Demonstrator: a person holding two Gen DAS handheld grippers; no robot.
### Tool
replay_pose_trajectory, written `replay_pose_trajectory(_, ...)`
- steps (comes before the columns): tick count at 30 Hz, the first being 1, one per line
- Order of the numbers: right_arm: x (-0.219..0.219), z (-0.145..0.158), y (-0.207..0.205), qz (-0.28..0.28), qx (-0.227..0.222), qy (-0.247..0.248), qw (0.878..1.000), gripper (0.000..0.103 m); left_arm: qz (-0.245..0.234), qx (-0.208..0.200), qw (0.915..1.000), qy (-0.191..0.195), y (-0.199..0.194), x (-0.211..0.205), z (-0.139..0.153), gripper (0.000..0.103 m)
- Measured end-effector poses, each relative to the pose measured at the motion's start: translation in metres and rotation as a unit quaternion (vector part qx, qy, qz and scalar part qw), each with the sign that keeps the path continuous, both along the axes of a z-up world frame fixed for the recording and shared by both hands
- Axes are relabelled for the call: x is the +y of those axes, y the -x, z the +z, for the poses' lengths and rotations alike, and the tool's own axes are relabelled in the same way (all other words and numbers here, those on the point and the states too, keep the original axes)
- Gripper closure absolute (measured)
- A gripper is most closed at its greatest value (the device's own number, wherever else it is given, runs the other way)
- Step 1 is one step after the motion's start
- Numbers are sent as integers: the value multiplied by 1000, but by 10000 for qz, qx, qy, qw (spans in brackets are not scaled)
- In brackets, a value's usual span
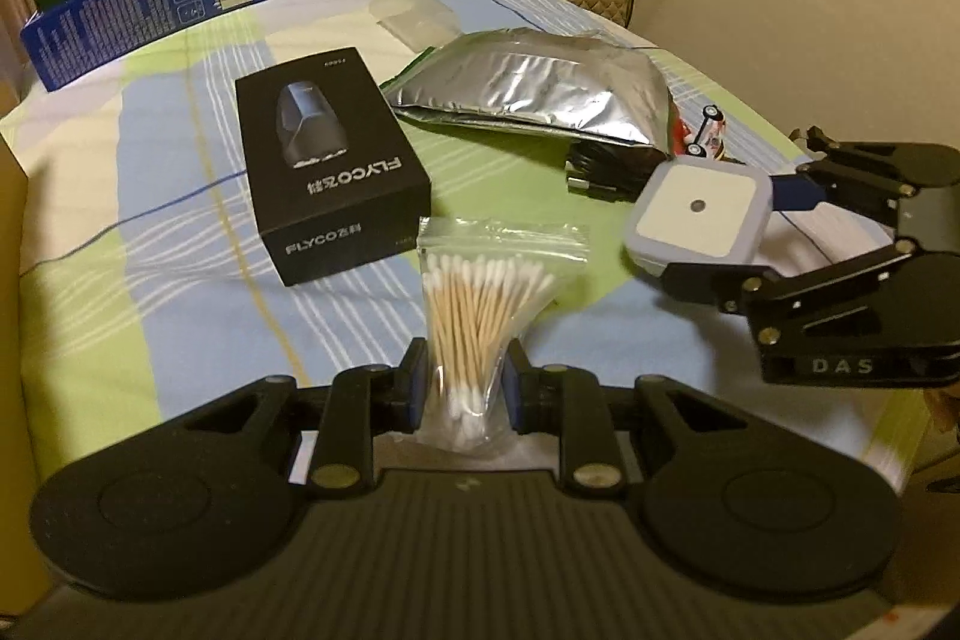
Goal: Organize objects
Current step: 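Close the right tool on the white container while the left tool grasps the cotton swab bag, then carry the white container and cotton swab bag over the cardboard box with both tools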
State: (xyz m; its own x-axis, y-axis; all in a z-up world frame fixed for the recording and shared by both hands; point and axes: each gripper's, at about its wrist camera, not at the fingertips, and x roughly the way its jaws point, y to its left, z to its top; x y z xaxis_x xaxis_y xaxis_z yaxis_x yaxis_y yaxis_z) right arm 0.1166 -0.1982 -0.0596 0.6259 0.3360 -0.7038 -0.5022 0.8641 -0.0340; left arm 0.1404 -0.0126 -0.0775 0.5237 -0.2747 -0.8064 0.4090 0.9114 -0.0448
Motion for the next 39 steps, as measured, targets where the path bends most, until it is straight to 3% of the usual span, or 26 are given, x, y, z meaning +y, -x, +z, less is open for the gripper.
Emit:
replay_pose_trajectory(12, -13, 32, 18, -203, 53, -288, 9994, 42, 215, -32, 9997, 105, 17, 4, 20, 82)
replay_pose_trajectory(21, -4, 80, 38, -142, -109, -487, 9987, 42, 558, -265, 9980, 118, 39, 19, 70, 82)
replay_pose_trajectory(39, 90, 147, 74, 686, -236, -872, 9935, 41, 1425, -806, 9865, 17, 99, 113, 150, 82)
